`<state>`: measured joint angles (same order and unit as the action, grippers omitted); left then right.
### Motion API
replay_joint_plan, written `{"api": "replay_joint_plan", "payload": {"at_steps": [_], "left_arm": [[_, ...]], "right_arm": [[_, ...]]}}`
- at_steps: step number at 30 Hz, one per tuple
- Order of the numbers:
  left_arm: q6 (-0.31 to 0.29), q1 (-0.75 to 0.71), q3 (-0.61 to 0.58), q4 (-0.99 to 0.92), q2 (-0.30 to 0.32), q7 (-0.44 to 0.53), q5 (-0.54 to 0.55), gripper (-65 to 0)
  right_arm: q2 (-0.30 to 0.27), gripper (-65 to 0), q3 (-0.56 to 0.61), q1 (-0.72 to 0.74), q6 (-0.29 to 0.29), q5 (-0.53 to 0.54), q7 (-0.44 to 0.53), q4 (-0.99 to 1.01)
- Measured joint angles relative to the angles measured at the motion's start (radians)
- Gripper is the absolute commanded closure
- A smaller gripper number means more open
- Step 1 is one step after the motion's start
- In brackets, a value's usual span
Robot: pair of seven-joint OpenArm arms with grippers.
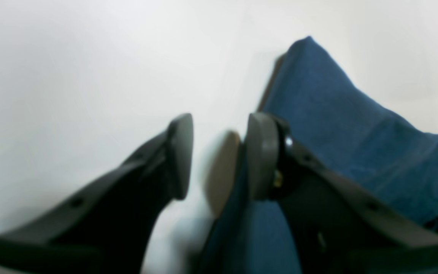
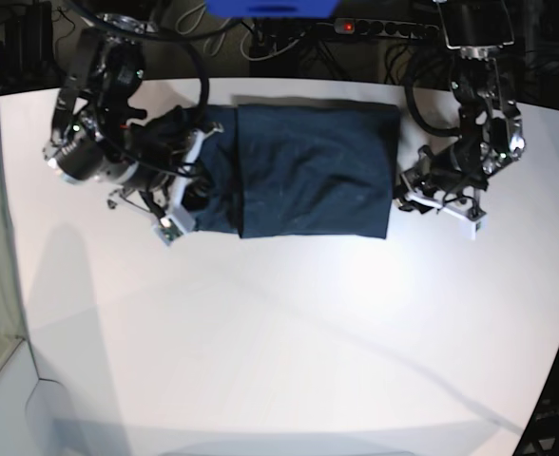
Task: Layout the t-shirt on the table in an organized manner, then fold the t-shirt properly
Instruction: 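Fold the strip end at the right gripper over toward the left gripper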
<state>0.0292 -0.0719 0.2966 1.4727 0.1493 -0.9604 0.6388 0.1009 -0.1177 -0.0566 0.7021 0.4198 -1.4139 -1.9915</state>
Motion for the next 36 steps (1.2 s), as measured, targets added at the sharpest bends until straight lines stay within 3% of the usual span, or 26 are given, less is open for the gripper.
{"api": "replay_joint_plan", "payload": {"at_steps": [4, 10, 15, 23, 25, 28, 32, 36], "left_arm": [[0.0, 0.0, 0.0, 0.0, 0.0, 0.0, 0.003, -23.8], [0.0, 0.0, 0.0, 0.0, 0.0, -0.003, 0.006, -23.8], [0.0, -0.002, -0.004, 0.003, 0.0, -0.01, 0.014, -23.8], [-0.001, -0.002, -0.003, 0.008, 0.005, -0.02, 0.017, -23.8], [-0.001, -0.002, 0.009, 0.015, 0.006, -0.068, 0.019, -23.8], [-0.003, -0.035, 0.085, 0.066, 0.023, -0.163, 0.008, -23.8], [0.015, -0.112, 0.201, 0.167, 0.043, -0.188, -0.035, -23.8], [0.011, -0.111, 0.224, 0.204, 0.073, -0.175, -0.01, -23.8]], "right_arm": [[0.053, 0.0, 0.078, 0.016, 0.0, 0.007, -0.003, 0.0], [0.049, 0.0, 0.23, 0.057, 0.0, 0.004, 0.032, 0.006], [0.049, 0.0, 0.373, 0.107, 0.0, 0.006, 0.111, 0.151], [0.046, 0.0, 0.441, 0.185, 0.0, -0.002, 0.198, 0.349], [0.047, 0.0, 0.445, 0.207, 0.0, 0.002, 0.214, 0.381], [0.046, 0.0, 0.445, 0.23, 0.0, 0.004, 0.211, 0.408], [0.046, 0.0, 0.447, 0.253, 0.0, -0.001, 0.21, 0.416], [0.046, 0.0, 0.45, 0.275, 0.0, 0.0, 0.212, 0.417]]}}
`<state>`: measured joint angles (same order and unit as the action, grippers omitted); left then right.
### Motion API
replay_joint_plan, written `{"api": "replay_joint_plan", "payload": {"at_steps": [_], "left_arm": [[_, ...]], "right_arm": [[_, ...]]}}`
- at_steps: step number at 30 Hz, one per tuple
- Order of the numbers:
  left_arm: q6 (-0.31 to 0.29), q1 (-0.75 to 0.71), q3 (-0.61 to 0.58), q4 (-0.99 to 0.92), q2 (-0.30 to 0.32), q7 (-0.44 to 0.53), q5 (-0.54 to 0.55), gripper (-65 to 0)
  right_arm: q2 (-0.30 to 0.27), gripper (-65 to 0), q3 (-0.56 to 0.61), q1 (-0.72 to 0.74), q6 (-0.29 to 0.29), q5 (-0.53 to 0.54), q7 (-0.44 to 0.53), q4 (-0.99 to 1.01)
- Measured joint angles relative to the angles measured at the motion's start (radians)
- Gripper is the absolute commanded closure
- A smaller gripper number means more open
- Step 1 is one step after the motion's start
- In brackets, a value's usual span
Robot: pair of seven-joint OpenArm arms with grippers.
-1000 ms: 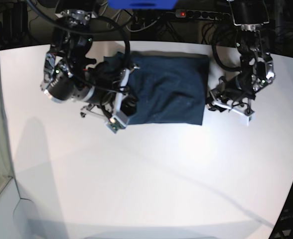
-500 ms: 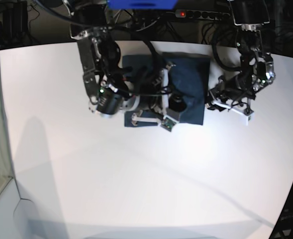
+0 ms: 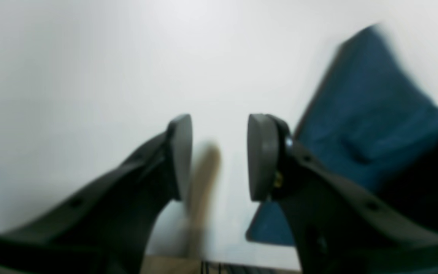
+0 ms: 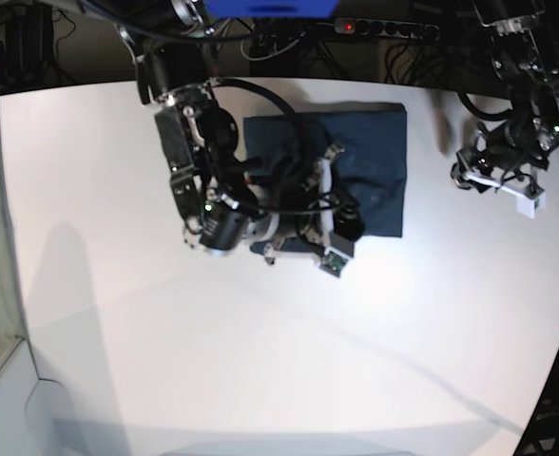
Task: Layout the t-shirt on the table in an organized manner, then fold the t-shirt properly
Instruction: 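Fold the strip end at the right gripper over toward the left gripper, then tuck and flatten the folded bundle edges with the right gripper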
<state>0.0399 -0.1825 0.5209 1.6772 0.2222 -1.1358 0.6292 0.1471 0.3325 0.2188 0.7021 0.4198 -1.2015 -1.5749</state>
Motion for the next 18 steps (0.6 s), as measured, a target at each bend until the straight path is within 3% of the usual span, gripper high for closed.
{"api": "replay_joint_plan", "payload": {"at_steps": [12, 18], "left_arm": [[0.004, 0.077, -0.013, -0.142, -0.05, 0.009, -0.071, -23.8], [0.003, 0.109, -0.15, -0.151, -0.069, 0.037, -0.121, -20.5]], "right_arm": [[0.0, 0.0, 0.0, 0.027, 0.0, 0.0, -0.026, -0.012], [0.0, 0.0, 0.032, 0.028, 0.0, 0.0, -0.027, -0.047]]}}
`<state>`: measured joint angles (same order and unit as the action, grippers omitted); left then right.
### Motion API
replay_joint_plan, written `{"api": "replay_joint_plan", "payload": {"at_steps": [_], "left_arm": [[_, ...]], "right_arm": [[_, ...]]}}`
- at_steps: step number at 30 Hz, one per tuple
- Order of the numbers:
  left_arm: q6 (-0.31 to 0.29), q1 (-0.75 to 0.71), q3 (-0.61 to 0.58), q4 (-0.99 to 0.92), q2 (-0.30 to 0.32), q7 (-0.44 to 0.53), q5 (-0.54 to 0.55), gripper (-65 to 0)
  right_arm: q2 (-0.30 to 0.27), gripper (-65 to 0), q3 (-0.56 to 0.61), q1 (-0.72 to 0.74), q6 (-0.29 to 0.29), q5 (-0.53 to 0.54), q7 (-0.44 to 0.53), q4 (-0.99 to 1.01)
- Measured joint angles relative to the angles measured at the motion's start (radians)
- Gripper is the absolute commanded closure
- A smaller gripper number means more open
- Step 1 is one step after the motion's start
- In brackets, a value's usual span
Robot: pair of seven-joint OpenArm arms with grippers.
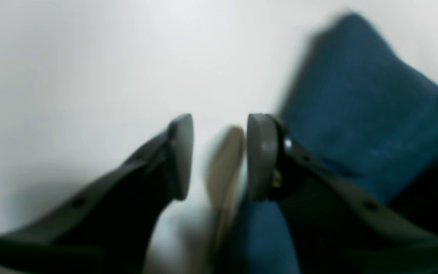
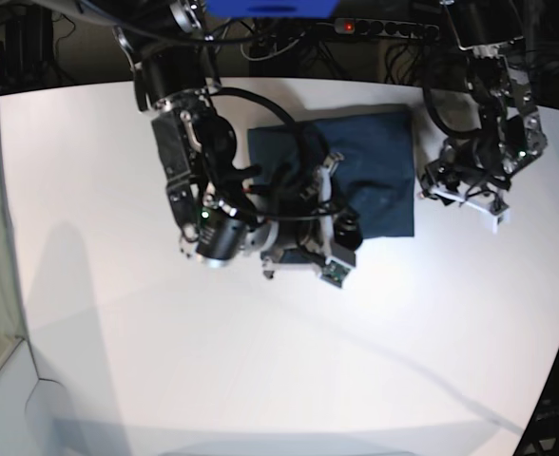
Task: Layout the t-shirt on the table in an organized manner, then fold the t-shirt properly
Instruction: 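Tuck and flatten the folded bundle edges with the right gripper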
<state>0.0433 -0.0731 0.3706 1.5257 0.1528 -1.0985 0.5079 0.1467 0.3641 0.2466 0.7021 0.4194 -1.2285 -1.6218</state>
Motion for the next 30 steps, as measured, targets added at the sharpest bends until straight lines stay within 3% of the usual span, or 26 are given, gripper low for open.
{"api": "replay_joint_plan", "payload": {"at_steps": [7, 27, 30], "left_arm": [[-0.003, -0.001, -0.026, 0.001, -0.014, 0.007, 0.005, -20.2], [-0.004, -0.02, -0.027, 0.045, -0.011, -0.027, -0.007, -20.3], [-0.004, -0.02, -0.027, 0.045, -0.012, -0.027, -0.008, -20.3]], "right_arm": [[0.001, 0.0, 0.121, 0.002, 0.0, 0.006, 0.011, -0.001], [-0.002, 0.0, 0.123, 0.067, 0.0, 0.005, 0.065, 0.084], [-0.002, -6.3, 0.124, 0.063, 0.0, 0.006, 0.081, 0.11]]}}
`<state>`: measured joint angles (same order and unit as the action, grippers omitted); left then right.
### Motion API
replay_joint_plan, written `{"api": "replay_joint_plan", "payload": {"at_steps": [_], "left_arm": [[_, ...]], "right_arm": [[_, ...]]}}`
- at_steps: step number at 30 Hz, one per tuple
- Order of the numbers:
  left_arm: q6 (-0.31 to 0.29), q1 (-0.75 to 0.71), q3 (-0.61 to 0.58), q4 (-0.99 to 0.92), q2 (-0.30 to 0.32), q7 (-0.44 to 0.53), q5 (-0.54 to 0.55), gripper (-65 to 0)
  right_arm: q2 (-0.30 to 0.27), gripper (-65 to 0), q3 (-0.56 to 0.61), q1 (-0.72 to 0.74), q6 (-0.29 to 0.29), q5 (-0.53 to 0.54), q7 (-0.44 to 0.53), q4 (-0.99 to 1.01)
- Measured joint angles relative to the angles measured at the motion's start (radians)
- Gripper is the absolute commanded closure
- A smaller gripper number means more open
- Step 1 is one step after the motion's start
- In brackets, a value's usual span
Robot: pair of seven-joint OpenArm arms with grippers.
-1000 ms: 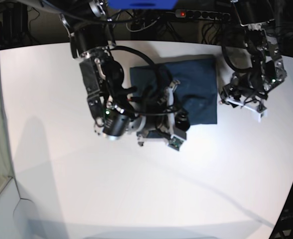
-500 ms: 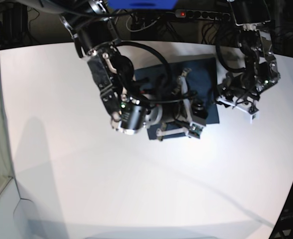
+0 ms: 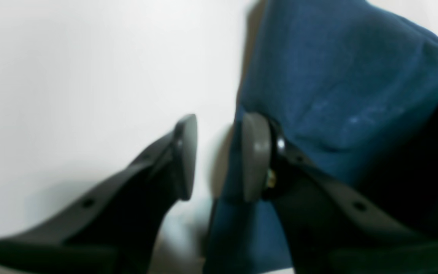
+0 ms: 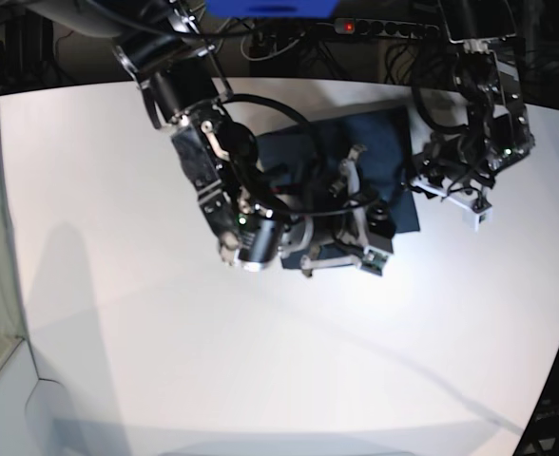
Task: Layout the t-shirt on the table in an organized manner, then fold the t-shirt properly
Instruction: 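Tuck and flatten the folded bundle edges with the right gripper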
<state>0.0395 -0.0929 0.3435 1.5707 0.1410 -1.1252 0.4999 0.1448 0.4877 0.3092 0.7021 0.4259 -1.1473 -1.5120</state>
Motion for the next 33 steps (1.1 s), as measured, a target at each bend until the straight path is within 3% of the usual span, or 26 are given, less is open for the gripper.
{"api": "replay_joint_plan", "payload": {"at_steps": [4, 7, 9, 15, 21, 25, 33], "left_arm": [[0.0, 0.002, -0.002, 0.0, 0.0, 0.001, -0.002, -20.3], [0.0, 0.002, -0.001, -0.001, 0.0, 0.003, -0.002, -20.3], [0.0, 0.002, -0.001, -0.001, 0.0, 0.003, -0.002, -20.3], [-0.001, 0.001, 0.002, -0.001, 0.0, 0.003, -0.002, -20.3], [-0.002, 0.002, 0.002, -0.001, 0.003, 0.003, -0.001, -20.3], [-0.002, 0.002, 0.002, -0.002, 0.0, 0.003, -0.002, -20.3], [-0.002, 0.005, 0.002, -0.004, 0.0, 0.003, -0.003, -20.3]], "right_arm": [[-0.005, -23.7, 0.042, -0.005, 0.0, 0.003, -0.003, -0.018], [0.001, -33.7, 0.098, -0.006, 0.0, 0.13, 0.0, -0.061], [0.005, -37.6, 0.098, -0.007, 0.0, 0.16, -0.001, -0.105], [-0.003, -38.1, -0.024, -0.008, 0.0, 0.163, -0.023, -0.159], [-0.151, -38.0, -0.214, -0.005, -0.003, 0.154, -0.016, -0.095], [-0.187, -38.0, -0.259, -0.008, -0.004, 0.145, 0.0, 0.029], [-0.113, -38.0, -0.215, -0.065, -0.003, 0.155, 0.079, 0.107]]}}
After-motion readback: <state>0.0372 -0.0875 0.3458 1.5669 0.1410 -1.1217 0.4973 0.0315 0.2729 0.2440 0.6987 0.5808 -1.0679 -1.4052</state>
